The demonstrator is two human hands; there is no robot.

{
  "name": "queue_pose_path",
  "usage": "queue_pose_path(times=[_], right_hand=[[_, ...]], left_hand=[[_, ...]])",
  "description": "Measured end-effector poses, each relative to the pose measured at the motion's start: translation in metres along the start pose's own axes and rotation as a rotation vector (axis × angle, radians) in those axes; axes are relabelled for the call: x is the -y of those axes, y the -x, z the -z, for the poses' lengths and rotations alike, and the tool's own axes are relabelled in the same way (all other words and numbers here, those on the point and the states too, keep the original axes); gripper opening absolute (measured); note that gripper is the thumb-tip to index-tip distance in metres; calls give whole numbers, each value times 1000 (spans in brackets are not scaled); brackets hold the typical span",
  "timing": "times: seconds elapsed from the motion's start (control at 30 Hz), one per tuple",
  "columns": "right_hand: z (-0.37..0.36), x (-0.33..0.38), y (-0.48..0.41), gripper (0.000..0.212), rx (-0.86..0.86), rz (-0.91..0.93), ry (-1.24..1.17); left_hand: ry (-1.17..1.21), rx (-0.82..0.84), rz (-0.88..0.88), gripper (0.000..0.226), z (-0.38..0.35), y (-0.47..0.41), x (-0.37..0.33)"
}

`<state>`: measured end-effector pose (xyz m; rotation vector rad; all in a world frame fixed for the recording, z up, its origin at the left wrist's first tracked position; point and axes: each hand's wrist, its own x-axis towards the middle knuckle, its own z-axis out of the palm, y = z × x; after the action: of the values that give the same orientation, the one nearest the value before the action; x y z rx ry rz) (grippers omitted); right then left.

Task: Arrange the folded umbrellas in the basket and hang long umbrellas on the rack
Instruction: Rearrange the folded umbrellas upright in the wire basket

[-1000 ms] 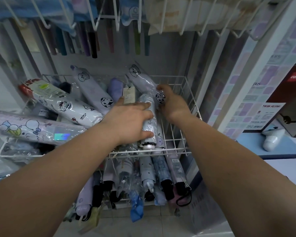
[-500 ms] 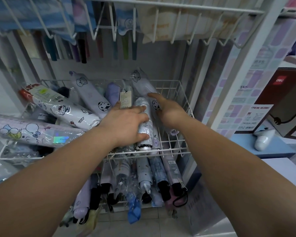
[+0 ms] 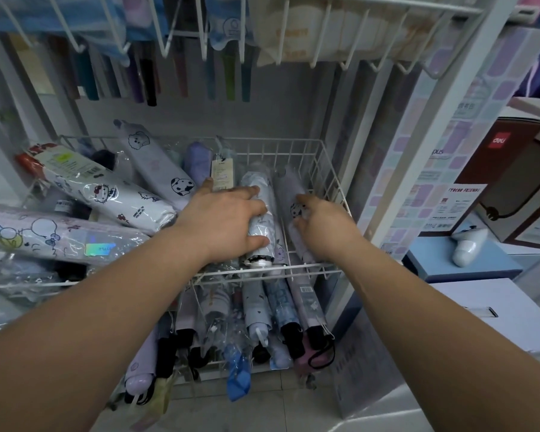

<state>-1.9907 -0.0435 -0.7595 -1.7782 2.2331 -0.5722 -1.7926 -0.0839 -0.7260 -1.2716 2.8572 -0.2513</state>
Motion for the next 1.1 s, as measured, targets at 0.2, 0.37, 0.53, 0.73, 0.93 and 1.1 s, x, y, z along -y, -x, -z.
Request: queue_pose_path(times=[0.2,0.37,0.53,0.73,0.93,1.1], right_hand=[[3,-1,0,59,141,73,-9],[-2,1,-3,65,263,189,125],[-4,8,-10,62,335,200,223],[-2,13,-2,47,115,189,-17],[-3,70,-5,41,-182,323,-133],[-20,134,-10,40,-127,423,-128]], left_hand=[[10,10,-2,64,0,-1,1],[-1,6,-4,65,-1,0,2],[-12,4,-11,66,-4,0,1],[-22,-48,-37,65,-1,7,0],[-51,-189,73,55,4,42,30],[-89,-254,414,42,9,71,75]])
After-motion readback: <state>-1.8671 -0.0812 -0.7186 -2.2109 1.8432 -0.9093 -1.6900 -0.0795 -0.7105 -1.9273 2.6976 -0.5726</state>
